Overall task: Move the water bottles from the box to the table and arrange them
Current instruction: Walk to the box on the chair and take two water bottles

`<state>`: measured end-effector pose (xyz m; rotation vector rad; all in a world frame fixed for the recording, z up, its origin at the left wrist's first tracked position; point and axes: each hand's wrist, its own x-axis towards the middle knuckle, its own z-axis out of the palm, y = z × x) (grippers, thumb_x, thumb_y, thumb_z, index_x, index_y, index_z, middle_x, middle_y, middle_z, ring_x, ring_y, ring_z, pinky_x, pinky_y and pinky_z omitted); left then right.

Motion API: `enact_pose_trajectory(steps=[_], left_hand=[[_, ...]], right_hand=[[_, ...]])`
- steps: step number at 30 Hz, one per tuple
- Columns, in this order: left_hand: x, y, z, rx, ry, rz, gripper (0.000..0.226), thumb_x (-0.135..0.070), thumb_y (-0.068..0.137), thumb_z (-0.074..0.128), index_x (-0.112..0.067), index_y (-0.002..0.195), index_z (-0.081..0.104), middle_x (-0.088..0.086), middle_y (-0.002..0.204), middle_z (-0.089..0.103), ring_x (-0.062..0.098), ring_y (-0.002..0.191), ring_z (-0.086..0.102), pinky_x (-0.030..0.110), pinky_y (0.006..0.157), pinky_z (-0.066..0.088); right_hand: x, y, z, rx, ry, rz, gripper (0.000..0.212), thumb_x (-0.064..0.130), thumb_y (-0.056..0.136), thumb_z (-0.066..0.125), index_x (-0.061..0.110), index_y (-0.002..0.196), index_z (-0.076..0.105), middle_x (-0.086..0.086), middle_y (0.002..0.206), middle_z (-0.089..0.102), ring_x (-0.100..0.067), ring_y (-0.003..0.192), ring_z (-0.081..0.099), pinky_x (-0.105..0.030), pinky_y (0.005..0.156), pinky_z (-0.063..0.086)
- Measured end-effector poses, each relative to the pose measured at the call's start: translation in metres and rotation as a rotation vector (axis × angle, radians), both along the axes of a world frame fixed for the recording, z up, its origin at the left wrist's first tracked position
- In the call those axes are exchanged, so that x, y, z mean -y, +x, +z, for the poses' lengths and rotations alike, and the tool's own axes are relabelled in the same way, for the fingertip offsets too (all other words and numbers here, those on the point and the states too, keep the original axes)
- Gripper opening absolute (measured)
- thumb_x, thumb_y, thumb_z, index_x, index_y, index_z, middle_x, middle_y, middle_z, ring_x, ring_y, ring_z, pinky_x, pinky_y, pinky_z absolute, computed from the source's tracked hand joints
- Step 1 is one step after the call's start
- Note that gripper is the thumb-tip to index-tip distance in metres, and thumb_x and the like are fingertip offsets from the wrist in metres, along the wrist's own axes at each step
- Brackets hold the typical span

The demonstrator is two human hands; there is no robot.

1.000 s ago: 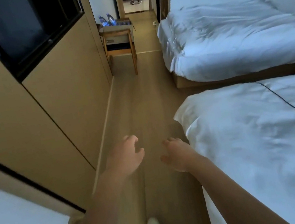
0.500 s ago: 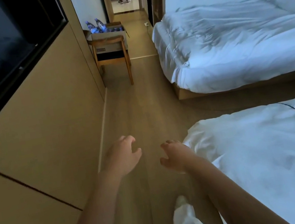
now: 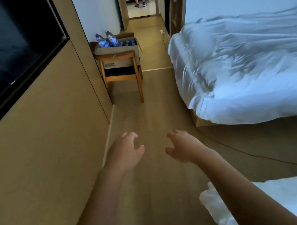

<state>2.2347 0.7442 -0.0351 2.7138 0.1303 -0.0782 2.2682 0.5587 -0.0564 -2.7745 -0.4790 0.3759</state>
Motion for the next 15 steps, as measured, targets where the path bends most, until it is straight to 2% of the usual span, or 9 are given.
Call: enact_pose_trajectory(steps=[3, 8, 15], left_hand=[[-0.013, 0.056, -0.005, -0.02, 0.009, 0.019, 0.041, -0.038, 0.09, 0.056, -0.021, 0.127, 0.051, -0.002, 0.131, 0.051, 0.019, 0.107, 0.055, 0.029, 0.082, 0.045], [-0.045, 0.157, -0.019, -0.016, 0.007, 0.029, 0.04, -0.037, 0.09, 0.055, -0.02, 0.126, 0.051, -0.002, 0.13, 0.051, 0.017, 0.107, 0.053, 0.027, 0.079, 0.042], [-0.109, 0.318, -0.024, -0.016, 0.006, -0.009, 0.042, -0.038, 0.091, 0.054, -0.021, 0.129, 0.049, -0.004, 0.129, 0.05, 0.008, 0.09, 0.045, 0.024, 0.069, 0.038]], right_hand=[[-0.013, 0.059, -0.005, -0.011, -0.014, 0.036, 0.047, 0.034, 0.092, 0.05, 0.013, 0.133, 0.044, -0.006, 0.133, 0.048, -0.023, 0.123, 0.044, -0.034, 0.094, 0.042], [-0.04, 0.159, -0.018, -0.02, -0.033, 0.06, 0.048, 0.035, 0.092, 0.05, 0.013, 0.133, 0.043, -0.006, 0.131, 0.049, -0.024, 0.122, 0.044, -0.034, 0.093, 0.042], [-0.102, 0.315, -0.016, -0.02, -0.023, 0.018, 0.047, 0.035, 0.091, 0.052, 0.015, 0.134, 0.043, -0.005, 0.131, 0.05, -0.023, 0.118, 0.049, -0.033, 0.093, 0.045]])
